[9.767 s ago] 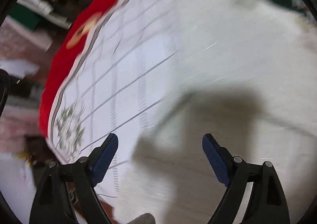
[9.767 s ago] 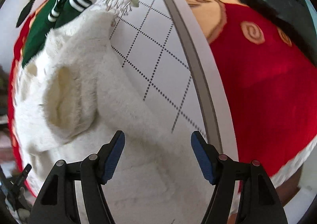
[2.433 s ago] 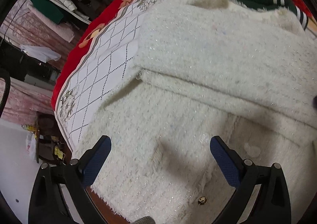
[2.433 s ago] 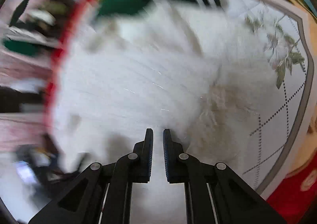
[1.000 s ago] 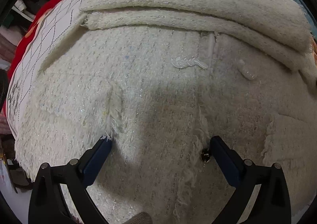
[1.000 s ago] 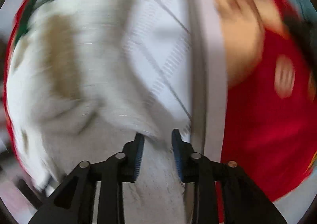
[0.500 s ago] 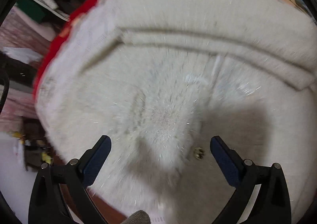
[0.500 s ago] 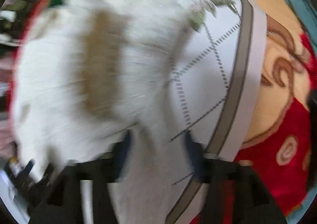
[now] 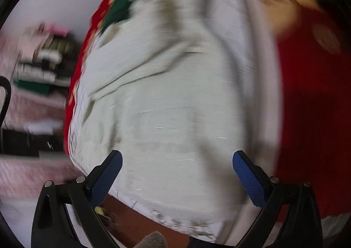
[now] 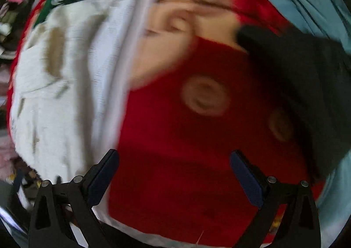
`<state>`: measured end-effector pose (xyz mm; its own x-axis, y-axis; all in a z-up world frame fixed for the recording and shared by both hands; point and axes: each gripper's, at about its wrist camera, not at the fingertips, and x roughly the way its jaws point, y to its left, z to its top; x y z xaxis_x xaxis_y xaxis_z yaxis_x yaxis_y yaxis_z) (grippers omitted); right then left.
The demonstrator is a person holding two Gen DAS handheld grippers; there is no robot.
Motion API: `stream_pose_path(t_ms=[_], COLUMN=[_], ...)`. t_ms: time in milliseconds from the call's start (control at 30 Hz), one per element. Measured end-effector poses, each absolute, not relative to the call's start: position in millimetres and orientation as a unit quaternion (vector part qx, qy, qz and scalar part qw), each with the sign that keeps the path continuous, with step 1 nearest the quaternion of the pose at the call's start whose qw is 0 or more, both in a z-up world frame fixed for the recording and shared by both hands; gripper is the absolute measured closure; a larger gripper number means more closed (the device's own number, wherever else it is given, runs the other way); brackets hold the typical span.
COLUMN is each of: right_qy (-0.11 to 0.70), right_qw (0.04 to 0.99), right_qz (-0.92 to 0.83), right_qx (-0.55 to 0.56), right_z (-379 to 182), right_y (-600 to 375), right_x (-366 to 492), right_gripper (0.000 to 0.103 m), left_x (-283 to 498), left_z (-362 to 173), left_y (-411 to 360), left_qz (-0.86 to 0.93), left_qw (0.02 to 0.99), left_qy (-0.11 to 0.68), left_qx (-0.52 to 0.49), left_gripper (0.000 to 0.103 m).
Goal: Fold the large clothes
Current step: 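Grasp the cardigan hem with the left gripper while the right gripper grasps the hem corner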
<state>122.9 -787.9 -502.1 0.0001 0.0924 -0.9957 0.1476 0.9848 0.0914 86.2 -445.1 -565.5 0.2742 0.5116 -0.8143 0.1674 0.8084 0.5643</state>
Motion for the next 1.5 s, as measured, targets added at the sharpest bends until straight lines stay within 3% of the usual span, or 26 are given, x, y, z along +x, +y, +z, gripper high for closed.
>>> stream_pose_path(t_ms=[167,400,433,467,500,567,800,1033,1133,1167,1267,1500], right_qy=[0.720,0.717,0.717,0.717,0.714,0.702,0.614,0.652,0.667,0.668,0.662,0.669], right_qw=[0.685,0.690,0.690,0.690,0.691,0.694,0.710,0.627,0.624,0.629,0.648,0.685], right_qz=[-0.048,-0.024,-0.019,-0.010,0.002,0.041,0.204,0.202,0.151,0.138,0.110,0.084], right_qx=[0.098,0.096,0.096,0.102,0.115,0.152,0.279,0.376,0.379,0.373,0.361,0.275], right_z=[-524,-537,-539,-543,-547,-550,-547,-616,-633,-641,-610,-501], right_y=[-826,-807,-803,-796,-789,-774,-699,-615,-583,-565,-545,-446], right_x=[120,138,141,147,154,168,234,295,307,314,310,327], right_gripper=[0.001,0.001,0.001,0.001,0.001,0.001,0.001,0.002,0.063,0.068,0.074,0.074], left_x=[84,104,106,108,108,107,103,104,106,106,105,116], left_z=[-621,-619,-615,-609,-601,-587,-539,-544,-536,-531,-509,-453], left_y=[-466,-420,-412,-405,-398,-389,-345,-325,-308,-300,-269,-147], left_qz=[0.138,0.186,0.190,0.196,0.193,0.187,0.177,0.153,0.127,0.119,0.099,0.078], left_qw=[0.707,0.718,0.723,0.729,0.739,0.754,0.794,0.798,0.804,0.807,0.815,0.823], left_qy=[0.585,0.589,0.590,0.589,0.592,0.588,0.551,0.563,0.567,0.566,0.564,0.562], left_qx=[0.372,0.320,0.305,0.287,0.258,0.224,0.186,0.152,0.128,0.119,0.085,-0.014], left_gripper=[0.000,0.003,0.025,0.067,0.081,0.091,0.093,0.093,0.093,0.093,0.093,0.093])
